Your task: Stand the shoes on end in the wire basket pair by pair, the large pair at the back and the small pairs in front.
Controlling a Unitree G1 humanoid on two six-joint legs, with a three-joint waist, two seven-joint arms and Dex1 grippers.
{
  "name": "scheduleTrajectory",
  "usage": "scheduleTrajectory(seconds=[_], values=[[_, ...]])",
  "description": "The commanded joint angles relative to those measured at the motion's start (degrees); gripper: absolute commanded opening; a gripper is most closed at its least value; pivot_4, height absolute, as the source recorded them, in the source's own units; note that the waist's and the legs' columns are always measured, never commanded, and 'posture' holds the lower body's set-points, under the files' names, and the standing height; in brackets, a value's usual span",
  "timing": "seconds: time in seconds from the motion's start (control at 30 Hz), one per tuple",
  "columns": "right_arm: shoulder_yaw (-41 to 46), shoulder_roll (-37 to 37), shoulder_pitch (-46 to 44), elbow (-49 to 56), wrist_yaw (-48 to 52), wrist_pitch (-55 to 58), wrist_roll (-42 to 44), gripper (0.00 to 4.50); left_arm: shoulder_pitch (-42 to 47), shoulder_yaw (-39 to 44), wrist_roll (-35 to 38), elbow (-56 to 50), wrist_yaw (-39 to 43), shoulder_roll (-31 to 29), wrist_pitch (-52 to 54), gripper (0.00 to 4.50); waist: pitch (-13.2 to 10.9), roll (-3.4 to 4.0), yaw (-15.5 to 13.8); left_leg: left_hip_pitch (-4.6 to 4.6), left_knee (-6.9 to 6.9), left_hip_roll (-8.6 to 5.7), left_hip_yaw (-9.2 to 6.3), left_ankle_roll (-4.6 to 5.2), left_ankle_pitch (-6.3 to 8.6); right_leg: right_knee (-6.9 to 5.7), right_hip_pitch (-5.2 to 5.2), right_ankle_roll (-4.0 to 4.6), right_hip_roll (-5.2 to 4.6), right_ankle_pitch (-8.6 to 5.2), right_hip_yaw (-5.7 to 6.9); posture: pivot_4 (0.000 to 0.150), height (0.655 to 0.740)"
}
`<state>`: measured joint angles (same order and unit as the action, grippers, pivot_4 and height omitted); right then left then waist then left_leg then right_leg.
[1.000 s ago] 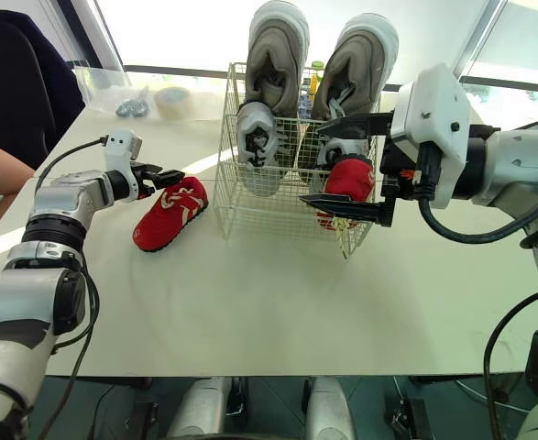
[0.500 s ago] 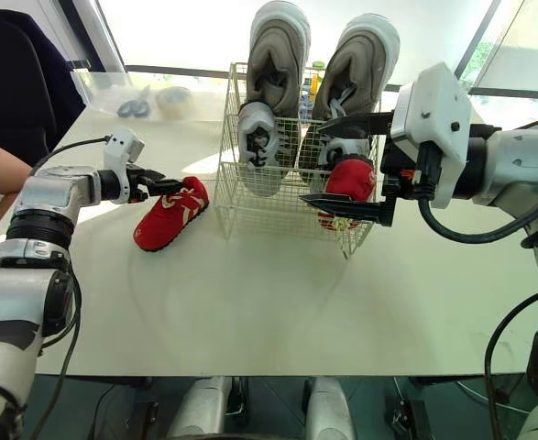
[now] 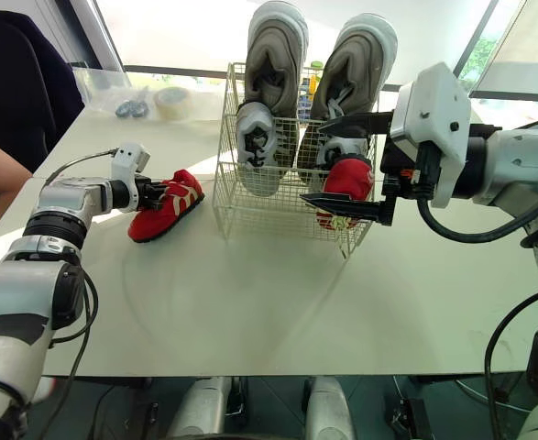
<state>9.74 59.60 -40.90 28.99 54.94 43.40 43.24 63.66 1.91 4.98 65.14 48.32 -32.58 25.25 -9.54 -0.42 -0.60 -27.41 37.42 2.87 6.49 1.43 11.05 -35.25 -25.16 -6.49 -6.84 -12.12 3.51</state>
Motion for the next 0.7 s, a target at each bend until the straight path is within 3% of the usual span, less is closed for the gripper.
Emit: scheduleTrajectory(seconds=[0.03, 0.1, 0.23, 0.43, 0.53, 0.7], values=[[0.58, 0.57, -1.15, 0.27, -0.01, -1.16, -0.64, 4.5, 2.08, 4.37, 3.86, -3.78, -0.34, -0.09, 2.39, 0.02, 0.0, 0.0, -0.01, 0.0, 0.0, 0.0, 0.0, 0.0, 0.0, 0.0, 0.0, 0.0, 0.0, 0.0, 0.0, 0.15, 0.74], [0.32, 0.58, -1.31, -0.02, 0.35, -1.41, -0.91, 4.5, 1.63, 7.0, 6.3, -9.22, -2.0, 0.68, 2.14, 0.02, -0.05, -0.08, -0.17, -0.02, 0.02, 0.0, -0.01, 0.0, 0.0, 0.0, 0.0, 0.0, 0.0, 0.0, 0.0, 0.15, 0.74], [-0.37, 0.42, -1.99, -0.95, 1.04, -1.99, -1.39, 4.5, -4.02, 14.27, 11.83, -29.92, -10.81, 5.32, -3.44, 0.02, -0.1, -0.16, -0.13, -0.1, 0.08, 0.01, -0.1, 0.01, 0.01, 0.04, 0.05, 0.0, -0.03, 0.0, 0.0, 0.15, 0.74], [-1.98, 0.26, -3.66, -3.1, 2.72, -3.19, -2.55, 4.5, -15.48, 16.91, 16.73, -64.25, -25.0, 18.78, -9.73, 0.02, -0.09, -0.16, -0.01, 0.02, 0.08, -0.02, -0.02, 0.08, 0.04, 0.01, 0.15, -0.19, -0.06, 0.11, -0.08, 0.15, 0.74], [-2.87, 0.02, -4.7, -4.82, 3.85, -4.06, -3.39, 4.5, -16.65, 15.54, 17.52, -69.56, -26.72, 22.61, -13.1, 0.02, -0.09, -0.16, -0.09, 0.05, 0.15, -0.01, -0.02, 0.05, 0.01, -0.04, 0.19, -0.19, 0.05, 0.11, -0.06, 0.15, 0.74], [-4.03, 0.09, -6.3, -6.52, 5.5, -4.62, -4.17, 4.5, -15.99, 8.82, 12.65, -70.99, -28.73, 24.91, -18.26, 0.02, -0.08, -0.14, -0.28, 0.08, 0.41, 0.0, -0.03, 0.07, 0.04, -0.05, 0.39, 0.0, 0.07, 0.0, 0.03, 0.15, 0.74]])
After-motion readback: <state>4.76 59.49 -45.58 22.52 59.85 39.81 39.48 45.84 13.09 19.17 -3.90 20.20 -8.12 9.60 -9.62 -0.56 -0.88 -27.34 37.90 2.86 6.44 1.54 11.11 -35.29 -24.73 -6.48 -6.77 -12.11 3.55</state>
